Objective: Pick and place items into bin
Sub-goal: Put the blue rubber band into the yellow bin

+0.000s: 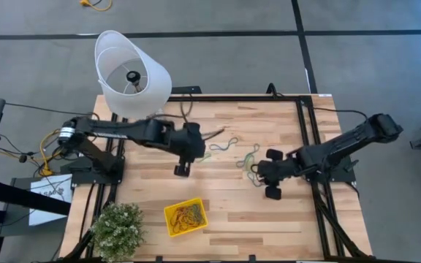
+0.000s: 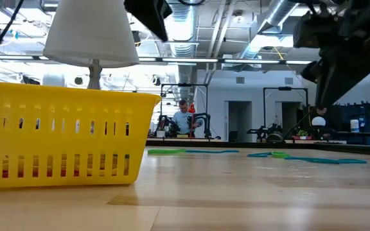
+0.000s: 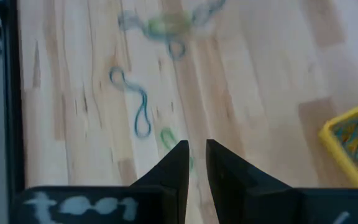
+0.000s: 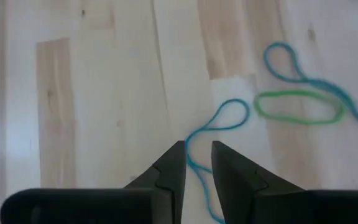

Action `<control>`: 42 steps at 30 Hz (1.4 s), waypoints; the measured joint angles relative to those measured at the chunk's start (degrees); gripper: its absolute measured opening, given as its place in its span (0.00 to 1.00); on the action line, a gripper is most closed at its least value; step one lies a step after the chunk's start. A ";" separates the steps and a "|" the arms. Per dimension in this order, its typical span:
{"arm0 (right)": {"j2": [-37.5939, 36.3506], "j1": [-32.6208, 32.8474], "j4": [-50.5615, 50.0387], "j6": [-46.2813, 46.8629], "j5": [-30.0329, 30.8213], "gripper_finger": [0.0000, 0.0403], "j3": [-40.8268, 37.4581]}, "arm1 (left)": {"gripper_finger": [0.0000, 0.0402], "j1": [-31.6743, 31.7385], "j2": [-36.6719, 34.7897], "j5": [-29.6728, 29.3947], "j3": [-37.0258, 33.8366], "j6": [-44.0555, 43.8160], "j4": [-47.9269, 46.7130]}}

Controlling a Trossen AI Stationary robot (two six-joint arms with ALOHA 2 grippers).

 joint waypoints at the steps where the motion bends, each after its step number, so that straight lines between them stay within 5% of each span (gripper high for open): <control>1: 1.18 0.54 0.53 1.16 0.07 0.18 0.00 | 0.11 0.76 -1.22 1.69 -0.96 0.61 1.87; 9: 14.07 4.14 6.02 5.29 -0.01 0.18 0.00 | 0.11 6.17 -5.06 6.74 -14.02 2.31 20.44; 14: 17.80 3.05 5.94 13.18 0.04 0.18 0.56 | 0.11 8.10 -4.78 7.71 -17.98 2.63 24.34; 33: 23.07 1.41 6.87 12.55 0.85 0.17 0.74 | 0.11 9.41 -4.78 9.61 -18.35 5.58 25.39; 42: 19.05 1.47 14.38 13.23 1.33 0.02 -0.08 | 0.11 9.37 -4.76 9.60 -18.35 6.39 27.26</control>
